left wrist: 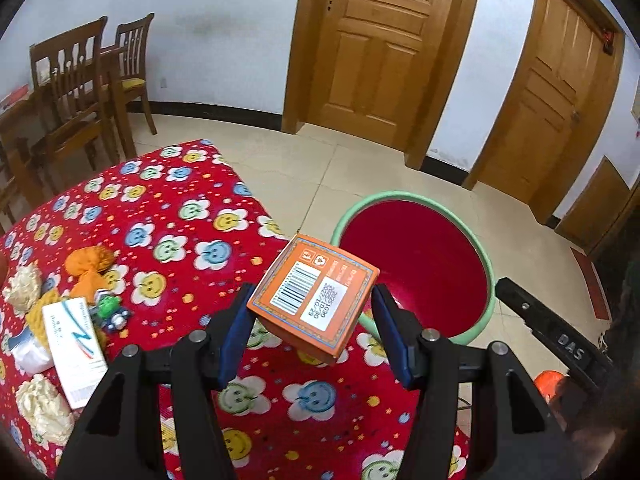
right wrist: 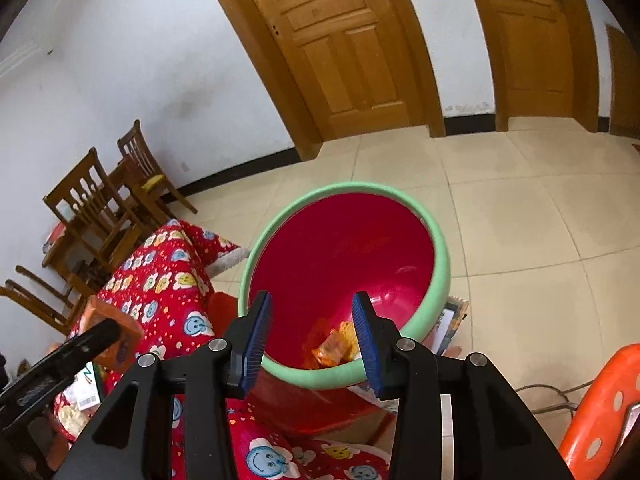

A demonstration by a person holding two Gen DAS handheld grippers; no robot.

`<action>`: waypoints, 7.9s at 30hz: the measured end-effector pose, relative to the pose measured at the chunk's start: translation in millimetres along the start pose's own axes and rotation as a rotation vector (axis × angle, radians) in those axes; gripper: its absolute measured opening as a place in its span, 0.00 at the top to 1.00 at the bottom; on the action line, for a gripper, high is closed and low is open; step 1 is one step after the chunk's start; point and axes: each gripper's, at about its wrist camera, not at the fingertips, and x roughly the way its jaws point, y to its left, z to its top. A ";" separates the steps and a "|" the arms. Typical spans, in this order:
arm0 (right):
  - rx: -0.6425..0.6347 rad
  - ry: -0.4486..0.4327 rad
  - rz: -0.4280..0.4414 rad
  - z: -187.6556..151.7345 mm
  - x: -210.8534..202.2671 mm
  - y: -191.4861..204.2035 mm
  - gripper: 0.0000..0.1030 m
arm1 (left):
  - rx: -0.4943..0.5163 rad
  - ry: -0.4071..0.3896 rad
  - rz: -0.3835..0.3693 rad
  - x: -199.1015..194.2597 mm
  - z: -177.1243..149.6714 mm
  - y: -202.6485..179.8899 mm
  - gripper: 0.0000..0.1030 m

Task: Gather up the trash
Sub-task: 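Carry the snack packet with the right tool to the bucket and release, then carry the orange box with the left tool to the bucket and release, then move both tools back toward the table, then lower the left tool onto the crumpled white paper and close it, then grasp the white medicine box with the right tool while the left tool holds the paper, then carry the medicine box with the right tool into the bucket while the left tool holds the paper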

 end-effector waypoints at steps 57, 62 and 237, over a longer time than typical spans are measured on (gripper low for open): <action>0.024 0.029 0.038 -21.2 -21.0 -4.8 0.52 | -0.021 0.067 0.049 6.2 -20.2 -1.5 0.28; 0.002 0.036 0.056 -25.5 -24.6 6.5 0.52 | -0.043 0.059 0.076 -7.5 -25.8 9.8 0.28; -0.249 0.164 0.264 -61.5 -7.7 126.8 0.50 | -0.369 -0.071 0.209 -106.7 -87.1 159.7 0.59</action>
